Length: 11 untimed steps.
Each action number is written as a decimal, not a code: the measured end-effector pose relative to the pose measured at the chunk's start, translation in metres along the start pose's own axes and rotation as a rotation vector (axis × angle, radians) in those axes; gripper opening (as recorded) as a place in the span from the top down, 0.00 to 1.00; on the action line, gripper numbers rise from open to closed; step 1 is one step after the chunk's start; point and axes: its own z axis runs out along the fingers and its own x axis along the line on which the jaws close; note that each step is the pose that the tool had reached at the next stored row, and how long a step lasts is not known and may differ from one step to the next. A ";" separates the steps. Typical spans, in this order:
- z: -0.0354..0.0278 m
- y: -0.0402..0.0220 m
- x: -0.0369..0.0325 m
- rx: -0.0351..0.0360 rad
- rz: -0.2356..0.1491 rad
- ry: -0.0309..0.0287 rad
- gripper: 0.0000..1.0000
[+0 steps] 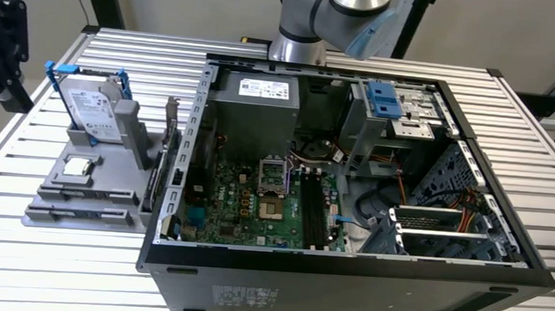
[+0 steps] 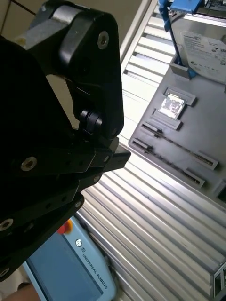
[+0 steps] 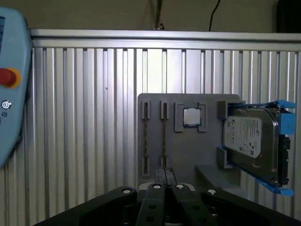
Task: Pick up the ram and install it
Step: 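Pick up the ram and move it above insertion slot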
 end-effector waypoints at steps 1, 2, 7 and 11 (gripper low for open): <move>0.0000 0.0000 0.0000 -0.0005 -0.015 0.0004 1.00; 0.0000 0.0000 0.0000 -0.0010 -0.029 0.0008 1.00; -0.0001 0.0000 0.0000 -0.0013 -0.054 0.0016 1.00; 0.0000 0.0000 0.0002 -0.0012 -0.054 0.0015 1.00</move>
